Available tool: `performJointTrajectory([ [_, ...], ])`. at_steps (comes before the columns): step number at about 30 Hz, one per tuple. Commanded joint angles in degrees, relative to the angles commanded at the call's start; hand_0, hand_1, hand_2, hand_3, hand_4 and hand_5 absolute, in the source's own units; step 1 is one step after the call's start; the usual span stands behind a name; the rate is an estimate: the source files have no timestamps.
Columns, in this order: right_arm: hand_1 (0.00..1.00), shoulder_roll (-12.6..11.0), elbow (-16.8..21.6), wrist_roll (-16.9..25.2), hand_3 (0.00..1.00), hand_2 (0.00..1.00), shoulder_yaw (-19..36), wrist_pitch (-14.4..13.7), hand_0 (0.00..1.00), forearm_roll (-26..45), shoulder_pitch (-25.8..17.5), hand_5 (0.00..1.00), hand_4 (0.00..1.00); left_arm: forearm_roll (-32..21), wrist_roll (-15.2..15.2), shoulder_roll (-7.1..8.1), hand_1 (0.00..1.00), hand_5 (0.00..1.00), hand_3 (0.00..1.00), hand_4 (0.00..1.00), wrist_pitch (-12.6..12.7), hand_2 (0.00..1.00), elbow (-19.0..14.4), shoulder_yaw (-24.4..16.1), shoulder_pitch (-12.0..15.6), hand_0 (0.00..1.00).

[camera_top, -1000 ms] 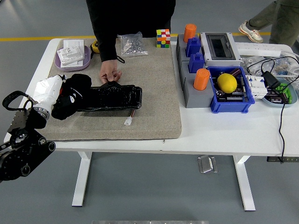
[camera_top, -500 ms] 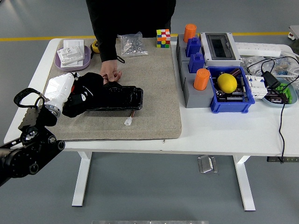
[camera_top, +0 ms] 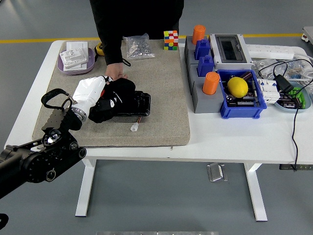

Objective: Pick the rag up,wipe the panel,place it on the desk

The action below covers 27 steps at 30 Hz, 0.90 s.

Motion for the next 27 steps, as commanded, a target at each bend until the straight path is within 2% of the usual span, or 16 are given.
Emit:
performJointTrajectory([
  [9,0.664,-0.18,0.0,-0.15,0.586,0.696,-0.21,0.1,0.726,0.05,-0.01,0.583,0.943,-0.48,0.42,-0.52,0.136,0.002,0.402,0.366,-0.31,0.497,-1.22,3.19,-1.05,0.215],
  [27,0.664,-0.62,0.0,-0.32,0.586,0.696,-0.67,0.29,0.726,-0.18,0.29,0.583,0.943,-1.13,0.9,-1.63,0.136,0.002,0.402,0.367,-0.83,0.497,-3.85,7.12,-2.41,0.214],
])
